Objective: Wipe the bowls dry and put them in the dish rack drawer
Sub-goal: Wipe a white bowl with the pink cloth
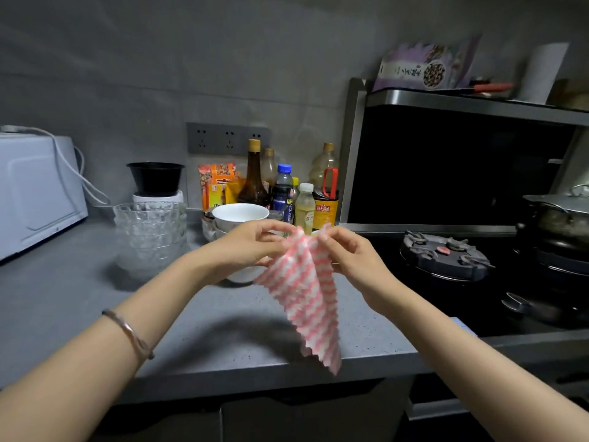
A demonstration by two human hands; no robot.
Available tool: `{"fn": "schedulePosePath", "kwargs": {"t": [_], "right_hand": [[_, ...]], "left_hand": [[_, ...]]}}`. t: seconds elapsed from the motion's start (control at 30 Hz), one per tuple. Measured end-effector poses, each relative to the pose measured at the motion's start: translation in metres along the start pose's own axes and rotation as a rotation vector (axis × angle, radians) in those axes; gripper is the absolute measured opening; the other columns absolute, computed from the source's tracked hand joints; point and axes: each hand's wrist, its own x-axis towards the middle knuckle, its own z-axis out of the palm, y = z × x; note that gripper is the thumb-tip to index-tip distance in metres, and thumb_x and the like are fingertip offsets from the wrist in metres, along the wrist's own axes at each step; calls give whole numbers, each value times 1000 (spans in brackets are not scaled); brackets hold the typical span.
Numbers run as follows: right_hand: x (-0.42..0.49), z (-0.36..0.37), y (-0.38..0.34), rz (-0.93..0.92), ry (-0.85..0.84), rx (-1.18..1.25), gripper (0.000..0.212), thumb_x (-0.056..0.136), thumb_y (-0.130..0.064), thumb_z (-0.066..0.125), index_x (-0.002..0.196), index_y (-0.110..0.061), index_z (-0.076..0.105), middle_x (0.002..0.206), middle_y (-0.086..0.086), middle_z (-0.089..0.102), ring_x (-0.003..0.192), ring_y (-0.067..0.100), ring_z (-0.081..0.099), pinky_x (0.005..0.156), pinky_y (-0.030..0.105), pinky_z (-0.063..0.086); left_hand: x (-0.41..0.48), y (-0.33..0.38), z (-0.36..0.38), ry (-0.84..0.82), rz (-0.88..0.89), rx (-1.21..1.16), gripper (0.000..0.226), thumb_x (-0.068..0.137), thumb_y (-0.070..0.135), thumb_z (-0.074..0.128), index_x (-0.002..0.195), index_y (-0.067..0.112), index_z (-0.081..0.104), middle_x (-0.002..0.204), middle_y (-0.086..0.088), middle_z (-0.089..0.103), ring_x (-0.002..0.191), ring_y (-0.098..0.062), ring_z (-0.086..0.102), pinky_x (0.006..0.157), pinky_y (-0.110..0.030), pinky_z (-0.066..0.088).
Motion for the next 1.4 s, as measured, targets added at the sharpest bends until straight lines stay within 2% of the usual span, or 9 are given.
{"fn": "schedulePosePath", "kwargs": {"t": [0.2, 0.4, 0.6, 0.77, 0.83, 0.93, 1.03, 1.23, 1.4], "right_hand": [[15, -7, -13, -35, -129, -104, 22, 96, -27, 52, 98, -7, 62, 84, 1, 67, 73, 7, 61, 67, 16, 47], [20, -12, -18, -62, -69, -134, 18, 90, -29, 61, 91, -13, 69, 82, -5, 73, 74, 4, 66, 66, 16, 51], [14, -37, 3, 270, -424, -266, 32, 80, -30, 71, 100, -5, 71, 97, 8, 73, 88, 21, 69, 87, 33, 54], [23, -45, 11, 132, -160, -127, 26, 90, -27, 60, 92, -6, 73, 81, 2, 72, 73, 10, 66, 79, 30, 53], [31, -47, 5, 75, -71, -118, 30, 90, -33, 58, 102, -10, 73, 88, -2, 73, 84, 12, 67, 82, 28, 53], [32, -52, 1, 7, -47, -112, 39, 84, -42, 58, 113, -18, 70, 99, 5, 73, 97, 22, 67, 89, 33, 53], [15, -59, 15, 49, -170, -125, 39, 85, -38, 57, 110, -11, 71, 94, 17, 70, 84, 28, 62, 86, 29, 52], [-30, -72, 66, 384, -521, -207, 43, 84, -45, 64, 107, -9, 72, 99, 21, 70, 87, 22, 65, 90, 33, 49], [-26, -63, 76, 405, -362, -171, 38, 80, -32, 69, 100, 0, 72, 85, 19, 70, 70, 18, 61, 66, 24, 50]], "left_hand": [[4, 1, 9, -78, -47, -75, 48, 76, 53, 57, 117, 29, 58, 119, 5, 64, 110, -10, 60, 101, -30, 45], [14, 2, 15, 128, 87, -92, 15, 88, 31, 63, 96, 19, 66, 95, 1, 72, 93, -14, 67, 82, -26, 56], [21, 13, 2, 354, 161, -105, 10, 92, 27, 58, 98, 19, 60, 83, 3, 69, 63, -1, 66, 55, -15, 51], [30, 4, -24, 457, 185, -104, 7, 95, 25, 55, 99, 23, 61, 89, 4, 69, 71, 0, 64, 59, -14, 48], [31, 6, -29, 477, 232, -122, 10, 96, 21, 53, 101, 23, 61, 84, 10, 70, 67, 5, 64, 61, -12, 49], [21, 6, -31, 469, 259, -107, 11, 96, 22, 53, 101, 27, 61, 82, 11, 70, 73, 2, 66, 68, -13, 49], [1, -18, -20, 381, 187, -47, 10, 94, 20, 54, 97, 26, 62, 86, 6, 73, 78, -5, 68, 70, -14, 50], [-35, -107, 12, 96, -46, -163, 13, 89, 15, 57, 92, 3, 58, 57, 1, 59, 47, -4, 50, 47, -15, 42], [-29, -123, 11, 178, -125, -36, 12, 91, 6, 58, 80, 8, 59, 45, 5, 53, 35, -3, 41, 39, -14, 34]]}}
